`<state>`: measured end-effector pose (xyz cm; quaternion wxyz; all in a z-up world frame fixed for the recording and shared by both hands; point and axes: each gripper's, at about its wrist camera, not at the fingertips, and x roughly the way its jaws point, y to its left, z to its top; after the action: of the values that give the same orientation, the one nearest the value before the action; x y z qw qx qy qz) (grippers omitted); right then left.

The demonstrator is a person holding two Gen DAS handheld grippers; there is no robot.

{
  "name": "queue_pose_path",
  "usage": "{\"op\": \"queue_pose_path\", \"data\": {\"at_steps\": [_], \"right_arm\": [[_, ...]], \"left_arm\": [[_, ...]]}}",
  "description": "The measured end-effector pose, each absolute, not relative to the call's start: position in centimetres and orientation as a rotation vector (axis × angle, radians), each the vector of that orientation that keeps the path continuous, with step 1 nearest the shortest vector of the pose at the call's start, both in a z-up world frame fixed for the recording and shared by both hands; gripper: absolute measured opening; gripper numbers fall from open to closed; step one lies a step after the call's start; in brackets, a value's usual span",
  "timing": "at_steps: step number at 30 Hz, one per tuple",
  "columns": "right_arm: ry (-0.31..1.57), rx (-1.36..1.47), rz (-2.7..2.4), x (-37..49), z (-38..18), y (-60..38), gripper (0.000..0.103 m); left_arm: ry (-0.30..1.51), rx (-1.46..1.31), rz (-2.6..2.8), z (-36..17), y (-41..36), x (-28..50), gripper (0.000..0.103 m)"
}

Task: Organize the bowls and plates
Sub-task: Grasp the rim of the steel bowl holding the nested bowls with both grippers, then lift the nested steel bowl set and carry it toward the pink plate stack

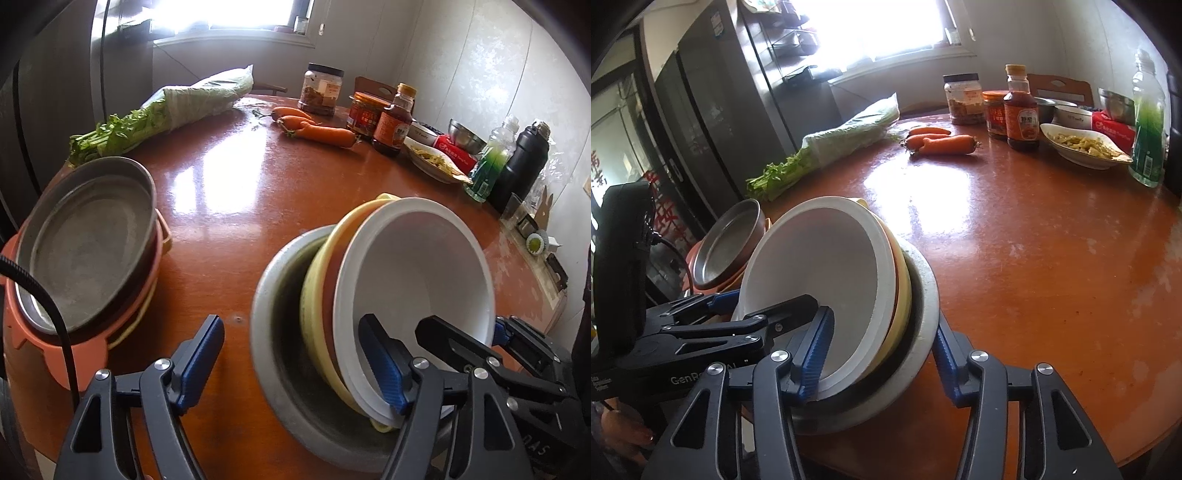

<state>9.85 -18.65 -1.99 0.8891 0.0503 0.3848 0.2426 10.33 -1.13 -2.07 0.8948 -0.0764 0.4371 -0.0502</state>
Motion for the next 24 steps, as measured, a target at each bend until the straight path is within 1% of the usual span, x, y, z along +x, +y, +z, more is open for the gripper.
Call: {"op": "queue_pose_path", "data": {"at_steps": [1, 3, 4, 8, 11, 24], "right_arm": [[0.799, 0.108, 0.509, 9.8, -2.0, -18.8, 0.048], [0.798, 0.122, 0.519, 9.8, -2.0, -19.1, 0.046], [0.798, 0.126, 0.522, 9.8, -2.0, -19.2, 0.046], [0.796, 0.133, 0.523, 9.8, -2.0, -19.5, 0.045], [0.793, 0.119, 0.496, 9.7, -1.9, -19.6, 0.044], [0.774, 0.127, 0.474, 9.4, -1.7, -20.5, 0.044]], "left_arm": [[0.906, -0.168, -0.117, -2.1, -1.3, 10.3, 0.069], [0.907, -0.187, -0.14, -2.0, -1.6, 10.3, 0.058], [0.904, -0.186, -0.146, -1.9, -1.7, 10.3, 0.057], [0.9, -0.199, -0.138, -1.9, -2.0, 10.2, 0.056], [0.911, -0.206, -0.15, -1.9, -2.1, 10.2, 0.052], [0.888, -0.192, -0.148, -1.4, -2.8, 9.8, 0.051]]}}
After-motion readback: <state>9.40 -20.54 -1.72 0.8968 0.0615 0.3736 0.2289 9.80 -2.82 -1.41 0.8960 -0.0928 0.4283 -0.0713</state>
